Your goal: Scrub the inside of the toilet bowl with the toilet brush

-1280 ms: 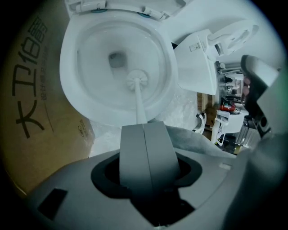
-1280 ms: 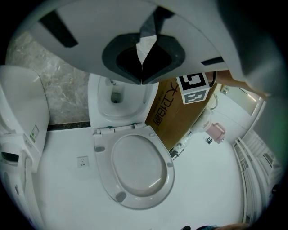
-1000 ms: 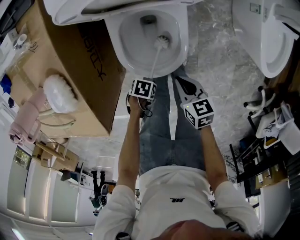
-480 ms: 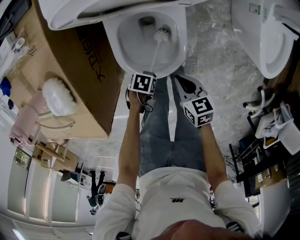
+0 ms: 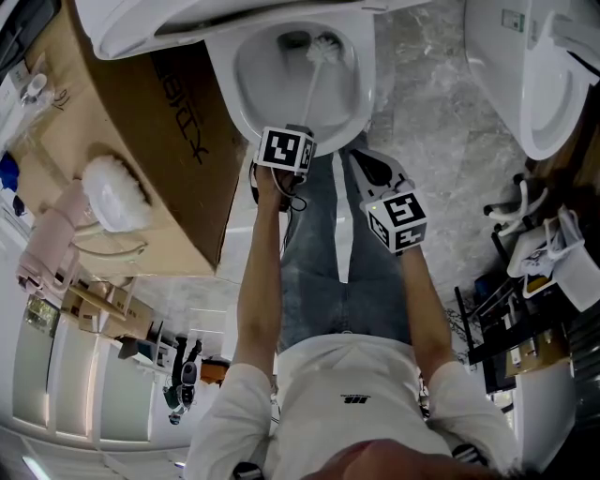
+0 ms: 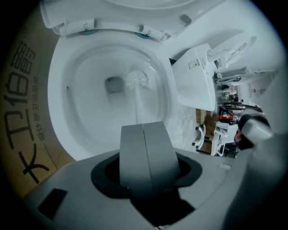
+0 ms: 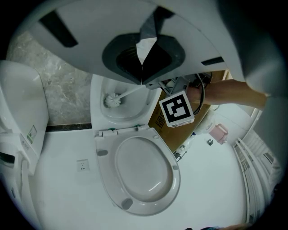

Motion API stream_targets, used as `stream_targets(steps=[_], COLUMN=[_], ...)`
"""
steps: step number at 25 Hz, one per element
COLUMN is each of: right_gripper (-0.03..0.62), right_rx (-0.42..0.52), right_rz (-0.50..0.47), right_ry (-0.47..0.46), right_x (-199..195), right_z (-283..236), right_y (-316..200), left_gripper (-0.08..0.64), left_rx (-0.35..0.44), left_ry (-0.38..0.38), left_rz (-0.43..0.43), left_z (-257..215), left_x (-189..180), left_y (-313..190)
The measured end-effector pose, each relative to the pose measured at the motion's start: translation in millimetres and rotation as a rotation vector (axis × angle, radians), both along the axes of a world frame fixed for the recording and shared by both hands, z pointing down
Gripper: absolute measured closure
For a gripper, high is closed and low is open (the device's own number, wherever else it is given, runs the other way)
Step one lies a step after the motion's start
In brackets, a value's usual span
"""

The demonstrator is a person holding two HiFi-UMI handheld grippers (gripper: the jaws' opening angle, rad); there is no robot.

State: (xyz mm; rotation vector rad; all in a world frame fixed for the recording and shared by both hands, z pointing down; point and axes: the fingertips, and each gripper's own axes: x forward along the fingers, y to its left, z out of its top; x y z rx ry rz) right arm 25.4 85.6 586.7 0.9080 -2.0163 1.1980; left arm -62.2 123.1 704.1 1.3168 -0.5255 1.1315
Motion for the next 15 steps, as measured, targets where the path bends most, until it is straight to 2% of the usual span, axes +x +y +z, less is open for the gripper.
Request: stream_targets(steps=[5, 15], right_gripper=[0.597, 0.597], right_rx=[-0.003, -0.006], right_rz=[0.013, -0.002], right_ry=[0.006, 0.015], right_x=[5, -2], right_z=[4, 6], right_y=[-7, -12], left_gripper=[0.333, 0.334], left_rx=[0.014, 0.034], left_ry=[0.009, -0.024], left_rz=[-0.035, -0.089], left_z=[0, 4], left_x=[-4, -33], left_y=[-16, -33])
